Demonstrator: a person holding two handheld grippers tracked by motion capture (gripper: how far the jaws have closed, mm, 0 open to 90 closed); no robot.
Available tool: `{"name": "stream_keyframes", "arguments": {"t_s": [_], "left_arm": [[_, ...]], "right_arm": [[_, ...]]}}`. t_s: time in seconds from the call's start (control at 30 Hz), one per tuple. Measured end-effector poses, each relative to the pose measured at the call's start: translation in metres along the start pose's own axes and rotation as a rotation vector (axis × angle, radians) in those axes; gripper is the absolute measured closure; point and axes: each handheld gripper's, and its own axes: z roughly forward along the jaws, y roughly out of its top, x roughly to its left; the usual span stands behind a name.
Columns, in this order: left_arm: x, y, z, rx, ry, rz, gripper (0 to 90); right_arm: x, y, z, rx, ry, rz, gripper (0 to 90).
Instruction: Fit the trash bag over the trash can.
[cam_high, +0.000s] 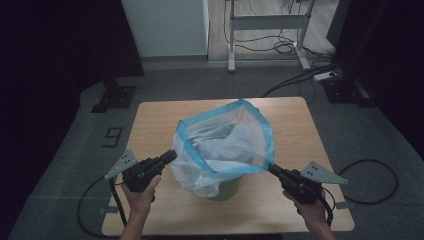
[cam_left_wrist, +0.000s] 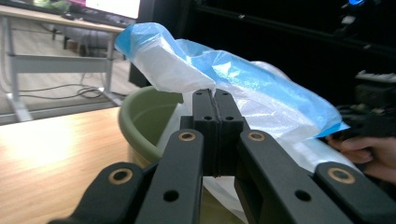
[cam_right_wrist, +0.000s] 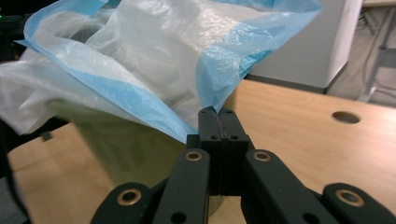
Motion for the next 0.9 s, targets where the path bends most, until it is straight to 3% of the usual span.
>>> {"name": "stream_keyframes", "arguments": {"t_s": [0.23, 0.53, 0.7, 0.83, 0.9], "left_arm": [[-0.004, -0.023, -0.013, 0.009, -0.046, -0.009, 88.9], [0.001, -0.052, -0.016, 0.072, -0.059, -0.021, 89.1], [0.004, -0.058, -0.015, 0.110, -0.048, -0.006, 89.4], [0.012, -0.064, -0.009, 0.151, -0.007, -0.041, 89.4], [0.015, -0.065, -0.009, 0.153, -0.008, -0.050, 88.8]], "right_arm": [[0.006, -0.023, -0.004, 0.035, 0.053, 0.031, 89.1], [0.010, -0.045, 0.013, 0.125, 0.093, 0.037, 89.2], [0.010, -0.050, 0.021, 0.164, 0.096, 0.040, 89.1], [0.008, -0.053, 0.027, 0.190, 0.077, 0.032, 89.2], [0.006, -0.054, 0.029, 0.190, 0.066, 0.043, 89.1]]}}
